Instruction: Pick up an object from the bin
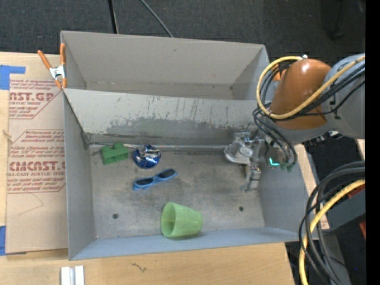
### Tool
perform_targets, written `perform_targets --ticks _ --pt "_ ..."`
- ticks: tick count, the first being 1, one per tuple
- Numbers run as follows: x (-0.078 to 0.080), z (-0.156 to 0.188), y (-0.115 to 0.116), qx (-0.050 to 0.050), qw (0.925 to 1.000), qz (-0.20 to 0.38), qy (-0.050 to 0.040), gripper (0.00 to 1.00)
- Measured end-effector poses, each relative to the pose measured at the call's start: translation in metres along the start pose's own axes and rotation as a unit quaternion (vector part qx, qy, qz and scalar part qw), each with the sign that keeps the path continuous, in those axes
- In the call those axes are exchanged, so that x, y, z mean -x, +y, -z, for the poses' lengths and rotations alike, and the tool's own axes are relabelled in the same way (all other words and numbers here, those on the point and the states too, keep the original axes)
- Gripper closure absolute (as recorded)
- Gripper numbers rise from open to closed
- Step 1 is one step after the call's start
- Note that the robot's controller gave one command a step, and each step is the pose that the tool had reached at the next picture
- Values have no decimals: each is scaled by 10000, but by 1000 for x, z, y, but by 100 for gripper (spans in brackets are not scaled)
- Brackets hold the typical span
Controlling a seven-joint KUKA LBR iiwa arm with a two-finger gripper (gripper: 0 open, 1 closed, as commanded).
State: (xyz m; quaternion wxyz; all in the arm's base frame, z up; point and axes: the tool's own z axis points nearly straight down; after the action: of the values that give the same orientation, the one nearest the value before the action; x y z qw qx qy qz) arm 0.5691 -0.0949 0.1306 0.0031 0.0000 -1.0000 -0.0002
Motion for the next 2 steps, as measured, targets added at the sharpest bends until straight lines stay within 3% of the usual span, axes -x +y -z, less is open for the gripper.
perform_targets --ticks 1,2 --pt "22 -30 -45 4 9955 -947 -38 0" --pt "22 -59 -61 -6 9970 -772 -62 0"
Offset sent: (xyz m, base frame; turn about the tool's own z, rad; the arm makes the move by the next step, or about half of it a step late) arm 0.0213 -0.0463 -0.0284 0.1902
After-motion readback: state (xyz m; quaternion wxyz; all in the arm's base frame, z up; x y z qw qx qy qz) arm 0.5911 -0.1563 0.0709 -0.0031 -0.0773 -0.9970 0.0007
